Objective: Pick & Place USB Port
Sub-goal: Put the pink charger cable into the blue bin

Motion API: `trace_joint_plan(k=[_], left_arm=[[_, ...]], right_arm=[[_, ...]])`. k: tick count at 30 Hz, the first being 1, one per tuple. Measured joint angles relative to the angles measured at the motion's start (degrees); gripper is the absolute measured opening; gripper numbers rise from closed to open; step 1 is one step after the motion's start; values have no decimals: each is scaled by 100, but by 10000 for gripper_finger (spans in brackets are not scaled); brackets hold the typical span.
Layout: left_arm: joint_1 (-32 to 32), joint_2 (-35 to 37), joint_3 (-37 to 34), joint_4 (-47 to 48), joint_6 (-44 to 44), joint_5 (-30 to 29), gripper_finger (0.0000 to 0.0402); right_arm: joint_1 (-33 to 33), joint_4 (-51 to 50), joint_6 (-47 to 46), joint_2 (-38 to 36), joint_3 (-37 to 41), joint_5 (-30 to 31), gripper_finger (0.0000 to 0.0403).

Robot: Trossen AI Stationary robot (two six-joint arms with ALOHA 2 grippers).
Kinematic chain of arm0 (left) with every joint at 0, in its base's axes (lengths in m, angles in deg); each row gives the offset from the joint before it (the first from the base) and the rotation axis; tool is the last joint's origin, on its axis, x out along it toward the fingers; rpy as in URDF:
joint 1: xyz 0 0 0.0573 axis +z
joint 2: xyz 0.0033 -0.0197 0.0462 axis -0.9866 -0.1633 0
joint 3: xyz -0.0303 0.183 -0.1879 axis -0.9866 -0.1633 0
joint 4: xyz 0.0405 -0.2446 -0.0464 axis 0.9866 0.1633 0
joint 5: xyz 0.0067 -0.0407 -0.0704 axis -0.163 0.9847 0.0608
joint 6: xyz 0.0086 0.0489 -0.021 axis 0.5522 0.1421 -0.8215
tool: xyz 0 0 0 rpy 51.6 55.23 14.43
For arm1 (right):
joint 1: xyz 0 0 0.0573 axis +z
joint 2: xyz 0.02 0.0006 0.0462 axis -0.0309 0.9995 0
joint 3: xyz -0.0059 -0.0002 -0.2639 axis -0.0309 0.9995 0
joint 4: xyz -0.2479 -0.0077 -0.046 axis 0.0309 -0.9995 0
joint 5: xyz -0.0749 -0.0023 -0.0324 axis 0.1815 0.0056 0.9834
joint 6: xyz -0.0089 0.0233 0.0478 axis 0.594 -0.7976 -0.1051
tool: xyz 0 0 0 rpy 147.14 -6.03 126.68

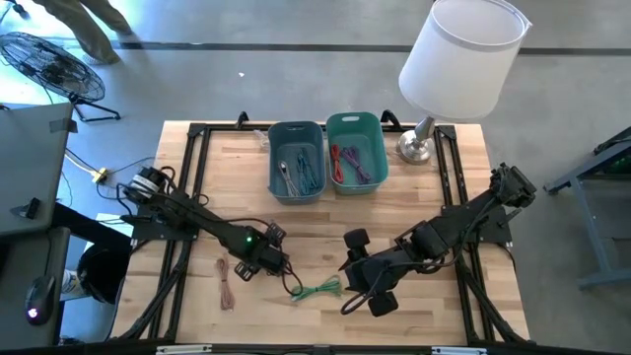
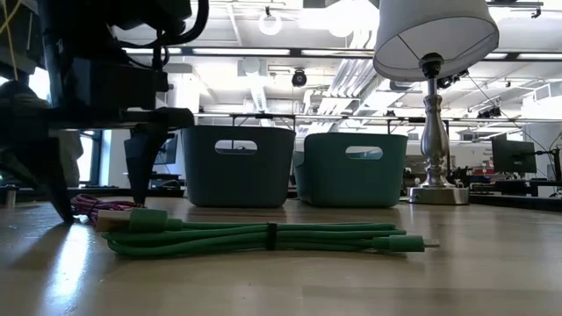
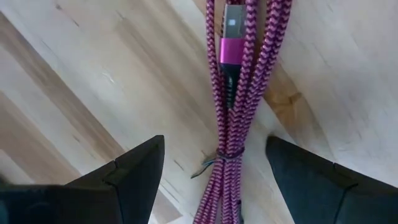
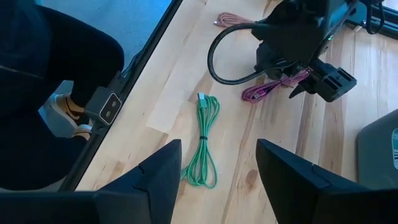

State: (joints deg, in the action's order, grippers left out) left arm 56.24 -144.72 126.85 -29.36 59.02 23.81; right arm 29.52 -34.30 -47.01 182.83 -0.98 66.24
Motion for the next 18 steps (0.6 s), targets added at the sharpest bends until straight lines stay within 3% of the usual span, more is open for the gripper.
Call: trace_joint_plan(k=[6,9,14,18], left_arm=[[-3,-279,11,95,27,-107,268],[-8,-287,2,110,24,-99,209],[-22,-298,-5,176,8,86,33],[-22,-282,-2,186,-130,57,21]], right_arm=[[0,7,0,0,0,0,200],[0,20,0,0,0,0,200],[0,20,-27,0,0,2,200],[0,21,-100,0,0,3,200]])
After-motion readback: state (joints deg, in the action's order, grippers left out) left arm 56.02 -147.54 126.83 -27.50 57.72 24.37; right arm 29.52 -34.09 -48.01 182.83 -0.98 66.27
